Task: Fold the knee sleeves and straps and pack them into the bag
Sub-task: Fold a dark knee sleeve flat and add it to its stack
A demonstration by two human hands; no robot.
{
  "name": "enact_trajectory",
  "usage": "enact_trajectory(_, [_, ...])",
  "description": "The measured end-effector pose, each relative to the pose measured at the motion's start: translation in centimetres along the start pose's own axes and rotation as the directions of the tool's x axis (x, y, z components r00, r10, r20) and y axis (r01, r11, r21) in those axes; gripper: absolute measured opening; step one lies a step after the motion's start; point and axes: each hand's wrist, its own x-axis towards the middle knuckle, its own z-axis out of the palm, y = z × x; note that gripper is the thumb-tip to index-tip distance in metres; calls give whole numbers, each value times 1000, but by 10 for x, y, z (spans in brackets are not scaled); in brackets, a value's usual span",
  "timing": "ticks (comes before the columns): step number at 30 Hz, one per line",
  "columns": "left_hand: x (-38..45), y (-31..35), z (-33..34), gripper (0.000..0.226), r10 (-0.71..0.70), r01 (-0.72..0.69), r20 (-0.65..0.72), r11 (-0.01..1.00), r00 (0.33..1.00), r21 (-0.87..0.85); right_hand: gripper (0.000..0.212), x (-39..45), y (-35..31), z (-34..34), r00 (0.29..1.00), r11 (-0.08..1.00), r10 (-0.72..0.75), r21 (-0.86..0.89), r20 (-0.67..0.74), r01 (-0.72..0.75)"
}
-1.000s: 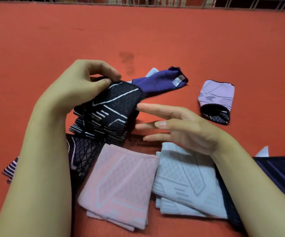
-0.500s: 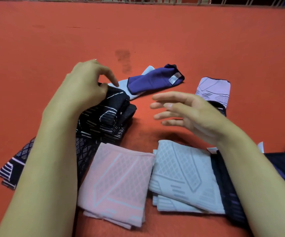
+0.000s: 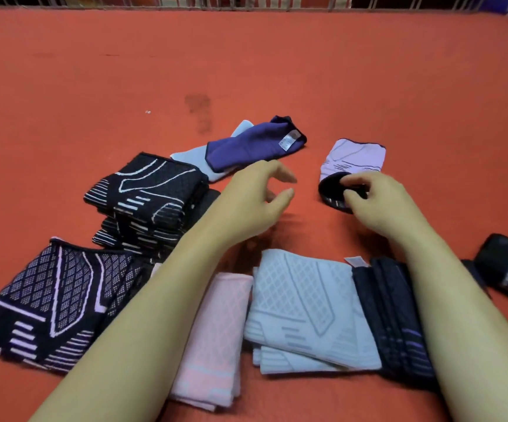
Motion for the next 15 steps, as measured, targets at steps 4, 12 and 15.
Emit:
enact_trajectory(4, [1, 6, 1, 55, -196, 214, 94, 939, 976, -268, 15, -15, -28, -9, 982, 822, -188, 546, -13, 164])
enact_trajectory(12, [5, -4, -6, 8, -310, 301, 57, 837, 949, -457, 35, -15, -37, 7, 955, 734, -231, 678, 187, 44])
enact_trajectory(15, [6, -1, -9, 15, -366, 314, 36, 740, 930, -595, 25, -15, -42, 5, 943, 395, -235, 910, 234, -128])
